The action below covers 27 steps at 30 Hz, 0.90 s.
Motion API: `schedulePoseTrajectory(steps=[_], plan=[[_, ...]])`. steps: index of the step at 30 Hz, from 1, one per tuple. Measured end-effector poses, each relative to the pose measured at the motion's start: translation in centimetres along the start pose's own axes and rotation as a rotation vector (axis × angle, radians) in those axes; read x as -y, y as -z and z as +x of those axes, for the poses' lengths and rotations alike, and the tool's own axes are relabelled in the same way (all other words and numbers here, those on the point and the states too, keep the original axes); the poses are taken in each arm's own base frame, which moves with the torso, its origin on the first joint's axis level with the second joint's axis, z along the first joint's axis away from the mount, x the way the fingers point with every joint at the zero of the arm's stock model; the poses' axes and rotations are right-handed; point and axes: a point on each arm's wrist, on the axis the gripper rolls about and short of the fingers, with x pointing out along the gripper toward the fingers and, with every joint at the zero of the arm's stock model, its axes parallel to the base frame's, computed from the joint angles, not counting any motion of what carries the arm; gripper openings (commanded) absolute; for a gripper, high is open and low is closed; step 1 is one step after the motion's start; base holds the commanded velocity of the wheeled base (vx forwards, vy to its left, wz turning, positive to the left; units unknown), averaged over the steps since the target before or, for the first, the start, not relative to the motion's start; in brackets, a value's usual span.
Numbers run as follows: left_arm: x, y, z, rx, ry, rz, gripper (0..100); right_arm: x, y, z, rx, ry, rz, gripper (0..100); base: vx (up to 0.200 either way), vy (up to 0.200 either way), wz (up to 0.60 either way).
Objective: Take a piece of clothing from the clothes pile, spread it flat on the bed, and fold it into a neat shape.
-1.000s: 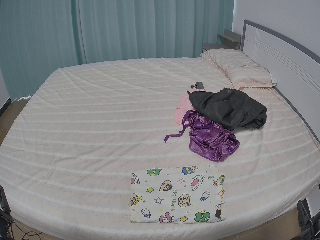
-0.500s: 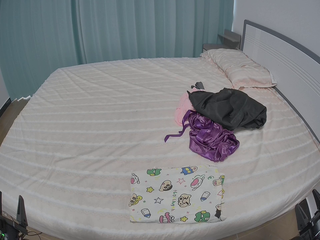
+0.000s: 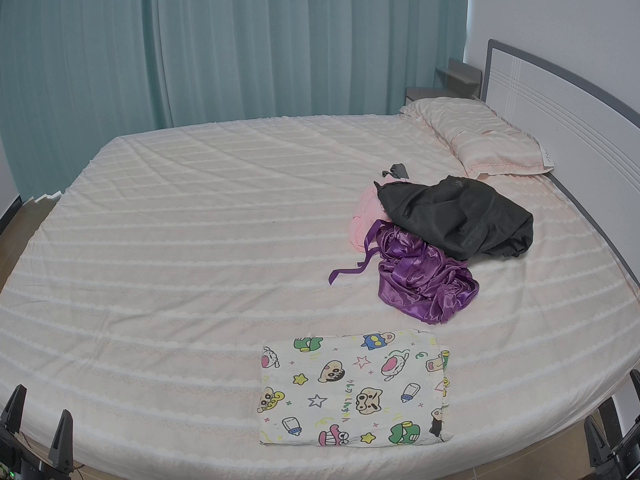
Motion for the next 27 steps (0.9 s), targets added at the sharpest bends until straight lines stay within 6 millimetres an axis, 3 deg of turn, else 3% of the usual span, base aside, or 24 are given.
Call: schedulePoseTrajectory(steps=[8,15,27], plan=[[-0.43,-0.01,-0.04,0.004,-0.193,0.01,100,0.21,0.9,-0.06,-0.098,0.162,0.195,100,0.0,0.0,0.0],[-0.62,0.0,-0.09,-0.006,-0.28,0.089,100,0.27,0.75,-0.05,-0.083,0.176,0.204,100,0.0,0.0,0.0],[-0.51,0.41,0.47,-0.102,-0.043,-0.021,100,0.3,0.61,-0.04,-0.07,0.181,0.209,100,0.0,0.0,0.0]])
